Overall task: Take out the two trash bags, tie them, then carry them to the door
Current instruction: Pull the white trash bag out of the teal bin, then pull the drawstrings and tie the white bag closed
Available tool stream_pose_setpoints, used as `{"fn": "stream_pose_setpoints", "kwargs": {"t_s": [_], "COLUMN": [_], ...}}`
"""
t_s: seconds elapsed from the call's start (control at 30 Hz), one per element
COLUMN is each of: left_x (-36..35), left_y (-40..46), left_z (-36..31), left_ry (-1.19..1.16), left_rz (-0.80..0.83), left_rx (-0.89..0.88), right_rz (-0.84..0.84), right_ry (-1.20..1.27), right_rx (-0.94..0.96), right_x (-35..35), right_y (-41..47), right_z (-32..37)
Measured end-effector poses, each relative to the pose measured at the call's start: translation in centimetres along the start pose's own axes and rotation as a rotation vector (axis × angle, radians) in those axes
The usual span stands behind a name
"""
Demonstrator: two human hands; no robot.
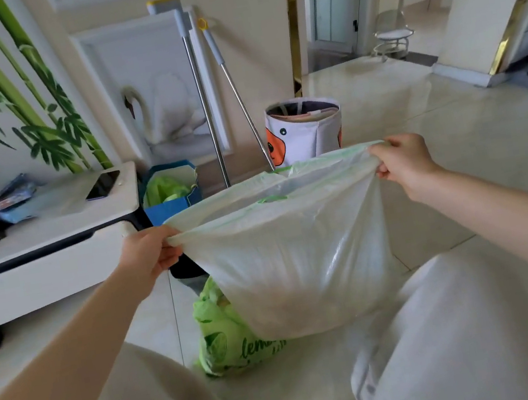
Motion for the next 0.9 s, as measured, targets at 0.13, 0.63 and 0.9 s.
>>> {"fn": "stream_pose_setpoints", "kwargs": {"t_s": [0.13,0.63,0.9], "left_x": [-0.7,-6.1,-7.4], "left_y": [1.4,8.4,9.6], "left_z": [3.7,12.9,11.9], "left_ry": [0.086,0.718,1.014], "left_rz": [0.002,0.02,-0.175], "left_rx": [0.068,0.097,-0.218], "right_rz": [0.054,0.58,0.702], "right_ry": [-0.138,-0.704,-1.009], "right_rx": [-0.065,-0.205,0.07], "right_x": [-0.6,-3.3,-4.7], "right_y": [-1.2,-2.4,-1.3], "right_z": [-4.4,-15.8,-15.2]}}
Point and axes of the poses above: each hand's wrist, its own y-axis towards the middle knuckle, its own x-axis out of the back of the hand, z = x × y, the point moved 2 cm from there along y, towards the middle knuckle, and after that the axes turned 15 degrees about x, right-handed, at the moved point
